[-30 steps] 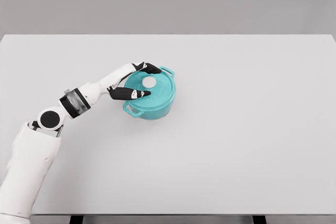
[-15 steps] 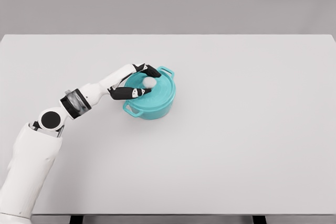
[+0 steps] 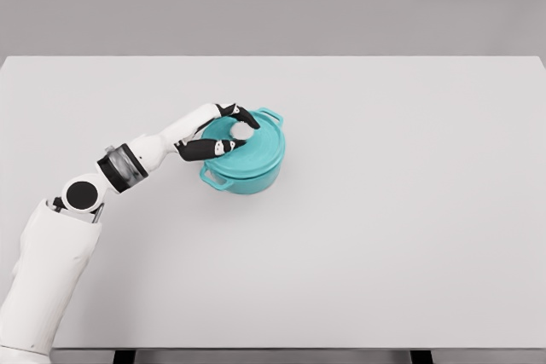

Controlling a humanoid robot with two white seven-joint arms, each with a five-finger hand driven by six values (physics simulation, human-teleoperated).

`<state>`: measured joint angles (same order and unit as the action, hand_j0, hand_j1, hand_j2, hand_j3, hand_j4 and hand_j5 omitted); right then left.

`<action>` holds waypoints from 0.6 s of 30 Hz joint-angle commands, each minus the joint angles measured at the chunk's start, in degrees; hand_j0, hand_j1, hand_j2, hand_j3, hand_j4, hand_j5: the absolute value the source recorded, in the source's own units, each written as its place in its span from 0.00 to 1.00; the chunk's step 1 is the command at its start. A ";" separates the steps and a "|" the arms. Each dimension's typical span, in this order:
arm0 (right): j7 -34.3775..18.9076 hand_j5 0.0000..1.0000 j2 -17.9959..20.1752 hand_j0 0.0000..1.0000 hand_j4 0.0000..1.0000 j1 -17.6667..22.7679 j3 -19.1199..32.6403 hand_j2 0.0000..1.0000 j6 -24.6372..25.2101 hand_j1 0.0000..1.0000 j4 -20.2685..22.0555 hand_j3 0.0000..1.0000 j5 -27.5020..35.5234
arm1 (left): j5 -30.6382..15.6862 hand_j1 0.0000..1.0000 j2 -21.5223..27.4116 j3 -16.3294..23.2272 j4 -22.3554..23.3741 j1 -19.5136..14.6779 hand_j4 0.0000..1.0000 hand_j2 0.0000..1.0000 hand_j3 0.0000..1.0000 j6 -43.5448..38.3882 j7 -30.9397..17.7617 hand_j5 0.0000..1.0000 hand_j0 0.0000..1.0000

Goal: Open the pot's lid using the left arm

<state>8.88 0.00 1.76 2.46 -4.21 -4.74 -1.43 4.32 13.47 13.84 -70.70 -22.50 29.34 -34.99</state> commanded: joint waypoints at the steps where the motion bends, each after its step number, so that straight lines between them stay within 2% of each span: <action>1: 0.00 1.00 0.00 1.00 1.00 0.00 0.00 1.00 0.00 1.00 -0.01 1.00 0.03 | -0.62 0.52 0.07 -0.13 -0.40 0.00 0.52 0.52 0.52 -0.07 -0.01 0.52 0.52; 18: 0.00 1.00 0.00 1.00 1.00 0.00 0.00 1.00 0.00 1.00 -0.01 1.00 0.03 | -0.89 0.52 0.68 -2.33 -3.22 0.70 0.52 0.52 0.52 -0.07 -0.01 0.52 0.52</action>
<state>8.88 0.00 1.76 2.46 -4.21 -4.74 -1.43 3.98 14.07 12.06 -73.46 -21.80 29.41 -34.99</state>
